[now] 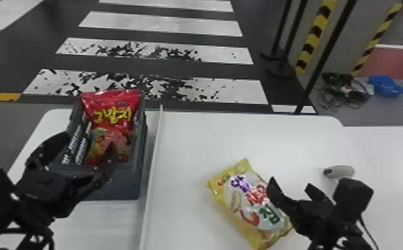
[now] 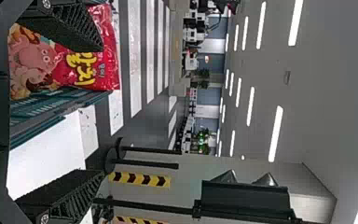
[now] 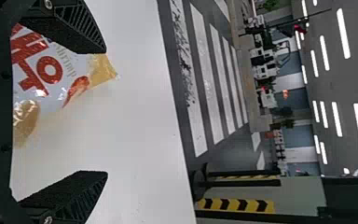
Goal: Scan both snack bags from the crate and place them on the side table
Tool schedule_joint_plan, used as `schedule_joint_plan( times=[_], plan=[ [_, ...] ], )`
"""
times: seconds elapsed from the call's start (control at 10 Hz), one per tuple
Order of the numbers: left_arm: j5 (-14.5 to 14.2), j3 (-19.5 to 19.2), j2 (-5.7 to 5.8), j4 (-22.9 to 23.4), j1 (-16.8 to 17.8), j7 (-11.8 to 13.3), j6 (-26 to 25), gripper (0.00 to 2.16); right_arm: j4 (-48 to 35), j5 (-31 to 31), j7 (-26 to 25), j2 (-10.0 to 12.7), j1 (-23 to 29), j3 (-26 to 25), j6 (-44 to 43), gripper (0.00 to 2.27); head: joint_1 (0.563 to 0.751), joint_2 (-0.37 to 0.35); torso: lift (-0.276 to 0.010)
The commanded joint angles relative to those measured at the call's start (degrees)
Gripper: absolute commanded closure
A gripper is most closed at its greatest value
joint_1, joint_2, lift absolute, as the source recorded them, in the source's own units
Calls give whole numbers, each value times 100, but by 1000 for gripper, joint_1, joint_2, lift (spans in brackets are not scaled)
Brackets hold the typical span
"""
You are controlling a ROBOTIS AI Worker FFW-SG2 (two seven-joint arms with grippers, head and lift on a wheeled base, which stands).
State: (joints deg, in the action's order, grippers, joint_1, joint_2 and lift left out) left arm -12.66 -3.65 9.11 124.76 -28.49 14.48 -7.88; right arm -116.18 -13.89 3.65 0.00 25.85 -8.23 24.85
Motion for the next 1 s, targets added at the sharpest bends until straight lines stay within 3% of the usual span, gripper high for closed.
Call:
schedule_joint_plan(
  times=[0.0, 0.4, 0.9],
  plan=[
    [-34, -30, -32, 4, -104, 2, 0, 76, -203, -369, 119, 5, -107, -276, 1167, 60, 695, -78, -95],
    [-26, 14, -50, -31, -156, 11, -17, 76, -361, -967, 426, 5, -616, -1331, 3909, 66, 695, -100, -95],
    [-26, 58, -50, -40, -192, 11, -17, 76, -291, -1600, 637, 5, -810, -1744, 4595, 76, 695, -110, -95]
  ],
)
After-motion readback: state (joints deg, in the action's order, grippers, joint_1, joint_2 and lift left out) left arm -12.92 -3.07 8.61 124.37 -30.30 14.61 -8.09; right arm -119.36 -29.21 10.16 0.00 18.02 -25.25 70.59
